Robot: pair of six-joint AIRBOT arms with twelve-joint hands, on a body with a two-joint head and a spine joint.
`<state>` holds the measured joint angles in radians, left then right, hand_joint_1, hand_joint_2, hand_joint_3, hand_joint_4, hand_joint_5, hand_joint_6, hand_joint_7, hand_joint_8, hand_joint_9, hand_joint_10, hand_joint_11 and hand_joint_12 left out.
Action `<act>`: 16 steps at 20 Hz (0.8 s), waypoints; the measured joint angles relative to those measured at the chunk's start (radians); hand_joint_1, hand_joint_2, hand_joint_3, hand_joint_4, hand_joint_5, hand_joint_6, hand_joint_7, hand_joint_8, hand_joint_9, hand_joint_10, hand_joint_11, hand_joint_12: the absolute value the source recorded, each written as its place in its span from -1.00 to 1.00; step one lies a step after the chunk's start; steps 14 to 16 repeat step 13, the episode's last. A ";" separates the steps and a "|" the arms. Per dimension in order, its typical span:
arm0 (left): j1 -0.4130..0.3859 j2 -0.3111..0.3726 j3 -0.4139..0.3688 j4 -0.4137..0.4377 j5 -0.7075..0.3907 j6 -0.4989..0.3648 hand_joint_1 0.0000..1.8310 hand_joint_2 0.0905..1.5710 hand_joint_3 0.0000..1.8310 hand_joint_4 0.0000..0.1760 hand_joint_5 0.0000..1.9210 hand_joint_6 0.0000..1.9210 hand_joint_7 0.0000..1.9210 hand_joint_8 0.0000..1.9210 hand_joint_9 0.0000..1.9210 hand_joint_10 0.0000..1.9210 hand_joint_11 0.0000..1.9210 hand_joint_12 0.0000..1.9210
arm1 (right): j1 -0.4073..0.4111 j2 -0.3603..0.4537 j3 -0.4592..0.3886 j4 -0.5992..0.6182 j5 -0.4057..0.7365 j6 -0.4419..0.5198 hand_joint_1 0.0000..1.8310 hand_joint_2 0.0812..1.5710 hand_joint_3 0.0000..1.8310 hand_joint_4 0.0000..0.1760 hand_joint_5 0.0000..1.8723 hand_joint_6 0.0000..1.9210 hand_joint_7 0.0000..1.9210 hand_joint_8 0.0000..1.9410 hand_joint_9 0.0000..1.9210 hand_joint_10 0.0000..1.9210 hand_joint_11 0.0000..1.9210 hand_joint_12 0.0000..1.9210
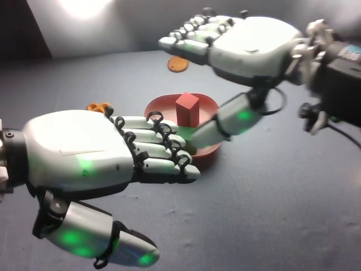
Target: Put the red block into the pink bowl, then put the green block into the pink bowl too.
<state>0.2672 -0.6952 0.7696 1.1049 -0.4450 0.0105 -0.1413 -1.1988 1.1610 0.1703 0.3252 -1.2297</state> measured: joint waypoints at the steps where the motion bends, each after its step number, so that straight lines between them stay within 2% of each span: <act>1: 0.000 0.000 0.000 0.000 0.000 0.000 -1.00 0.43 -1.00 -1.00 -0.79 -1.00 -0.81 -1.00 -0.92 -1.00 -1.00 -1.00 | 0.000 0.028 -0.009 -0.041 -0.009 0.050 -0.50 -0.14 -1.00 -1.00 -1.00 -1.00 -1.00 -1.00 -1.00 -1.00 -1.00 -1.00; 2: 0.000 0.000 0.000 0.000 0.003 0.000 -0.99 0.44 -1.00 -1.00 -0.80 -1.00 -0.82 -1.00 -0.92 -1.00 -1.00 -1.00 | 0.008 0.060 -0.020 -0.080 -0.023 0.093 -0.52 -0.15 -1.00 -1.00 -1.00 -1.00 -1.00 -1.00 -1.00 -1.00 -1.00 -1.00; 4: 0.000 0.000 -0.005 -0.005 0.005 0.000 -0.94 0.41 -1.00 -1.00 -0.78 -0.99 -0.80 -0.99 -0.89 -0.99 -0.99 -0.99 | 0.029 0.130 -0.040 -0.244 -0.034 0.256 -0.48 -0.15 -1.00 -1.00 -1.00 -1.00 -1.00 -1.00 -1.00 -1.00 -1.00 -1.00; 6: 0.000 0.000 -0.010 -0.005 0.002 0.000 -0.97 0.42 -1.00 -1.00 -0.76 -0.99 -0.80 -0.99 -0.89 -0.99 -1.00 -1.00 | 0.062 0.198 -0.053 -0.644 -0.027 0.631 -0.48 -0.17 -1.00 -1.00 -1.00 -1.00 -1.00 -1.00 -1.00 -1.00 -1.00 -1.00; 7: 0.000 0.000 -0.010 -0.005 0.002 0.000 -1.00 0.43 -1.00 -1.00 -0.78 -1.00 -0.82 -1.00 -0.92 -1.00 -1.00 -1.00 | 0.077 0.237 -0.060 -0.912 0.013 0.893 -0.49 -0.17 -1.00 -1.00 -1.00 -1.00 -1.00 -1.00 -1.00 -1.00 -1.00 -1.00; 8: 0.000 0.000 -0.010 -0.006 0.004 0.000 -1.00 0.43 -1.00 -1.00 -0.80 -1.00 -0.84 -1.00 -0.93 -1.00 -1.00 -1.00 | 0.077 0.266 -0.065 -1.078 0.068 1.061 -0.49 -0.16 -1.00 -1.00 -1.00 -1.00 -1.00 -1.00 -1.00 -1.00 -1.00 -1.00; 9: 0.000 0.000 -0.010 -0.006 0.005 0.000 -1.00 0.42 -1.00 -1.00 -0.81 -1.00 -0.84 -1.00 -0.92 -0.99 -1.00 -1.00 | 0.077 0.287 -0.068 -1.178 0.114 1.149 -0.47 -0.18 -1.00 -1.00 -1.00 -1.00 -1.00 -1.00 -1.00 -1.00 -1.00 -1.00; 10: 0.002 0.000 -0.010 -0.006 0.005 0.000 -0.98 0.42 -1.00 -1.00 -0.82 -1.00 -0.84 -1.00 -0.92 -0.99 -1.00 -1.00 | 0.077 0.320 -0.085 -1.279 0.173 1.214 -0.48 -0.17 -1.00 -1.00 -1.00 -1.00 -1.00 -1.00 -1.00 -1.00 -1.00 -1.00; 11: 0.002 0.000 -0.010 -0.006 0.006 0.000 -0.99 0.42 -1.00 -1.00 -0.81 -1.00 -0.84 -1.00 -0.93 -1.00 -1.00 -1.00 | 0.077 0.340 -0.092 -1.317 0.224 1.250 -0.45 -0.15 -1.00 -1.00 -1.00 -1.00 -1.00 -1.00 -1.00 -1.00 -1.00 -1.00; 13: 0.002 0.000 -0.011 -0.006 0.004 0.000 -1.00 0.41 -1.00 -1.00 -0.82 -1.00 -0.86 -1.00 -0.94 -1.00 -1.00 -1.00 | 0.077 0.365 -0.095 -1.327 0.288 1.289 -0.47 -0.14 -1.00 -1.00 -1.00 -1.00 -1.00 -1.00 -1.00 -1.00 -1.00 -1.00; 16: 0.002 0.000 -0.011 -0.006 0.004 0.000 -1.00 0.41 -1.00 -1.00 -0.82 -1.00 -0.86 -1.00 -0.94 -1.00 -1.00 -1.00 | 0.077 0.365 -0.095 -1.327 0.288 1.289 -0.47 -0.14 -1.00 -1.00 -1.00 -1.00 -1.00 -1.00 -1.00 -1.00 -1.00 -1.00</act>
